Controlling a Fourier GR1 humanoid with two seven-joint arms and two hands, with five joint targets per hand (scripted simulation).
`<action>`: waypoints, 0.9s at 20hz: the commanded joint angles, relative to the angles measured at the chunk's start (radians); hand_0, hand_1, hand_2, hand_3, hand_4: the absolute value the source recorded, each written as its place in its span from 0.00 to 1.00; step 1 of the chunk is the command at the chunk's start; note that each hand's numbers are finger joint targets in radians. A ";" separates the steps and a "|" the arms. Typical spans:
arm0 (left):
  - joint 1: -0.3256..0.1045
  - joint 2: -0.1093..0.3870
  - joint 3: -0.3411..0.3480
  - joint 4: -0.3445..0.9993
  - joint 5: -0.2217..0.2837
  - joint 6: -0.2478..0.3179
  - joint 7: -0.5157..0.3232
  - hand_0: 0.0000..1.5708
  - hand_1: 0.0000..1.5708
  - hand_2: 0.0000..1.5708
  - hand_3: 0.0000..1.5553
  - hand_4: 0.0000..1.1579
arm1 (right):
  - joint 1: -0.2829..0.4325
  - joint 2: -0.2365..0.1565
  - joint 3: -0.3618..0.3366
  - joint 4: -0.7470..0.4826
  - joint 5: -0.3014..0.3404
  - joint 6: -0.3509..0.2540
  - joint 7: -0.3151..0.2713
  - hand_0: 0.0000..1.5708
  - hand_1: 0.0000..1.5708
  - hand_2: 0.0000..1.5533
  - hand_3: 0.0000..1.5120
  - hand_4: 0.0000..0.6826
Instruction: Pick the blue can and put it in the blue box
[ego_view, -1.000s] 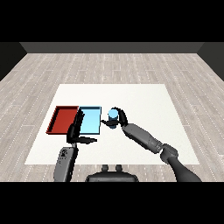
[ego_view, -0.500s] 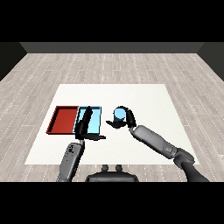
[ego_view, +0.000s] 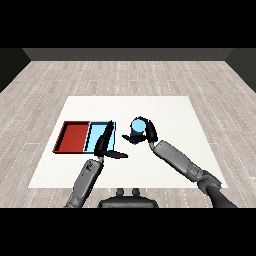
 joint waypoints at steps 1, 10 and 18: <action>0.037 0.000 -0.076 -0.037 0.023 0.046 0.003 0.00 0.00 0.00 0.00 0.00 | 0.047 0.046 -0.039 -0.047 0.095 -0.018 0.023 0.95 0.95 0.94 0.92 0.86; -0.039 0.000 -0.070 0.067 0.049 0.050 -0.036 0.00 0.00 0.00 0.00 0.00 | 0.115 0.051 -0.139 -0.174 0.279 0.068 0.156 0.93 0.93 0.93 0.91 0.87; -0.068 0.000 -0.061 0.140 0.076 0.051 -0.046 0.00 0.00 0.00 0.00 0.00 | 0.167 0.133 -0.168 -0.187 0.424 0.123 0.223 0.95 0.95 0.94 0.92 0.84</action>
